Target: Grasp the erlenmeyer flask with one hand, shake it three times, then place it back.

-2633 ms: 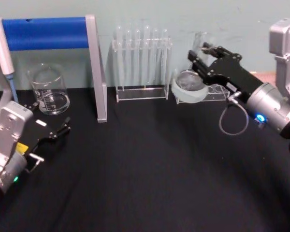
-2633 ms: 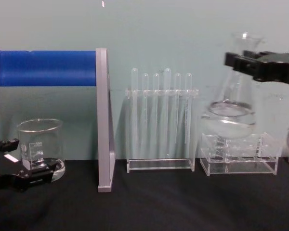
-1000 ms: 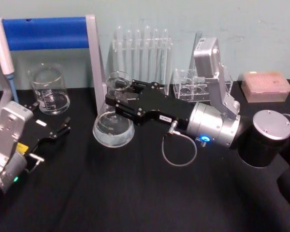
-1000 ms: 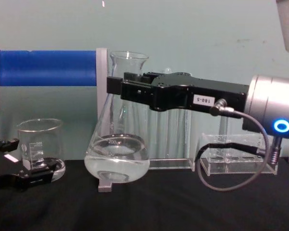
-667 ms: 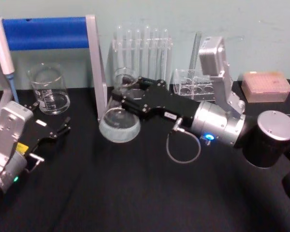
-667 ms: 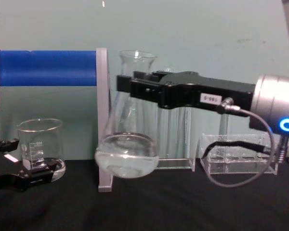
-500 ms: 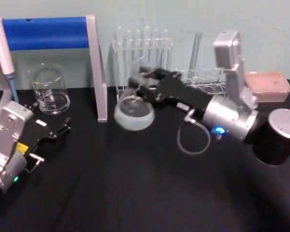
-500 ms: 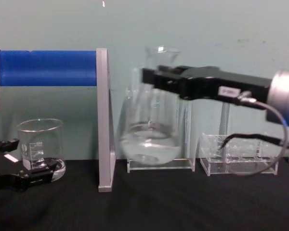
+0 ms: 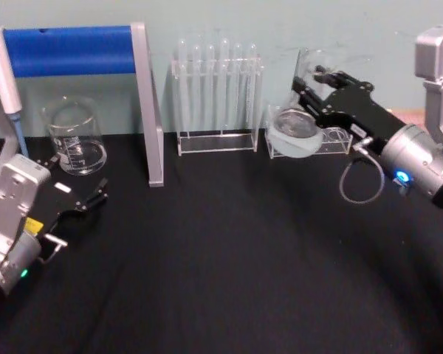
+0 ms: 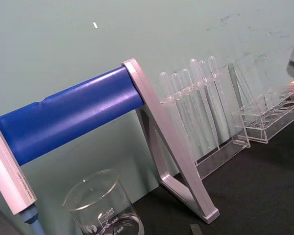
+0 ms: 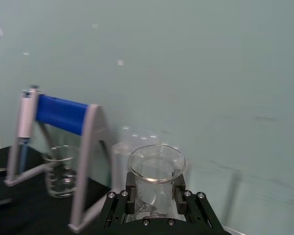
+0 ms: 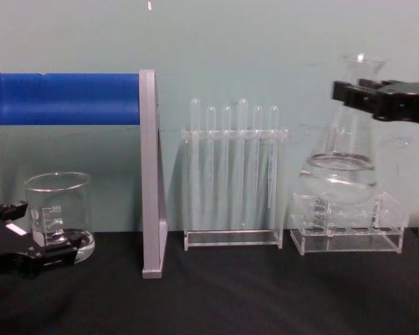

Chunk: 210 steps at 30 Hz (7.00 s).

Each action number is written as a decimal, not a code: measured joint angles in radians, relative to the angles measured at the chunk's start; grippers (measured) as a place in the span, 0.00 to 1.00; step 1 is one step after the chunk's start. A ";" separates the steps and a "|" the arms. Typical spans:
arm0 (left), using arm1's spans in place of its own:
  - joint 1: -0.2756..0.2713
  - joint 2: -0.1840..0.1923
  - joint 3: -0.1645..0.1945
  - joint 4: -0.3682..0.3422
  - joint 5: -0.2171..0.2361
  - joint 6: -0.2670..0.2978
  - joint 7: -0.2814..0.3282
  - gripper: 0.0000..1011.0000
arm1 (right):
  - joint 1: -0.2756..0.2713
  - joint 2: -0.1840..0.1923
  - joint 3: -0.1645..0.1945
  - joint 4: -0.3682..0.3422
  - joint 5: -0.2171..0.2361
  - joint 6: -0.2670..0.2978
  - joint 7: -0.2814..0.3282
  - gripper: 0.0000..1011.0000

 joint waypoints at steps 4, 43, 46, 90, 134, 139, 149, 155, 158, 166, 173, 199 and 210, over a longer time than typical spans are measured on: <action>0.000 0.000 0.000 0.000 0.000 0.000 0.000 0.99 | -0.018 0.003 0.032 -0.008 -0.010 0.009 -0.030 0.44; 0.000 0.000 0.000 0.000 0.000 0.000 0.000 0.99 | 0.086 -0.077 -0.203 0.033 0.021 0.040 0.312 0.44; 0.000 0.000 0.000 0.000 0.000 0.000 0.000 0.99 | 0.093 -0.076 -0.219 0.033 0.029 0.036 0.323 0.44; 0.000 0.000 0.000 0.000 0.000 0.000 0.000 0.99 | 0.068 -0.001 -0.193 0.032 0.053 0.012 0.239 0.44; 0.000 0.000 0.000 0.000 0.000 0.000 0.000 0.99 | 0.090 0.000 -0.244 0.192 0.003 -0.064 0.358 0.44; 0.000 0.000 0.000 0.000 0.000 0.000 0.000 0.99 | 0.091 -0.002 -0.248 0.204 0.000 -0.072 0.371 0.44; 0.000 0.000 0.000 0.000 0.000 0.000 0.000 0.99 | 0.093 -0.011 -0.257 0.237 -0.002 -0.088 0.393 0.44; 0.000 0.000 0.000 0.000 0.000 0.000 0.000 0.99 | 0.094 -0.017 -0.261 0.252 -0.005 -0.093 0.398 0.44; 0.000 0.000 0.000 0.000 0.000 0.000 0.000 0.99 | 0.095 -0.019 -0.263 0.258 -0.007 -0.095 0.400 0.44; 0.000 0.000 0.000 0.000 0.000 0.000 0.000 0.99 | 0.097 -0.023 -0.267 0.271 -0.011 -0.097 0.406 0.44; 0.000 0.000 0.000 0.000 0.000 0.000 0.000 0.99 | 0.100 -0.027 -0.271 0.281 -0.016 -0.099 0.411 0.44; 0.000 0.000 0.000 0.000 0.000 0.000 0.000 0.99 | 0.100 -0.032 -0.274 0.297 -0.019 -0.084 0.411 0.44; 0.000 0.000 0.000 0.000 0.000 0.000 0.000 0.99 | 0.102 -0.033 -0.274 0.298 -0.017 -0.075 0.408 0.44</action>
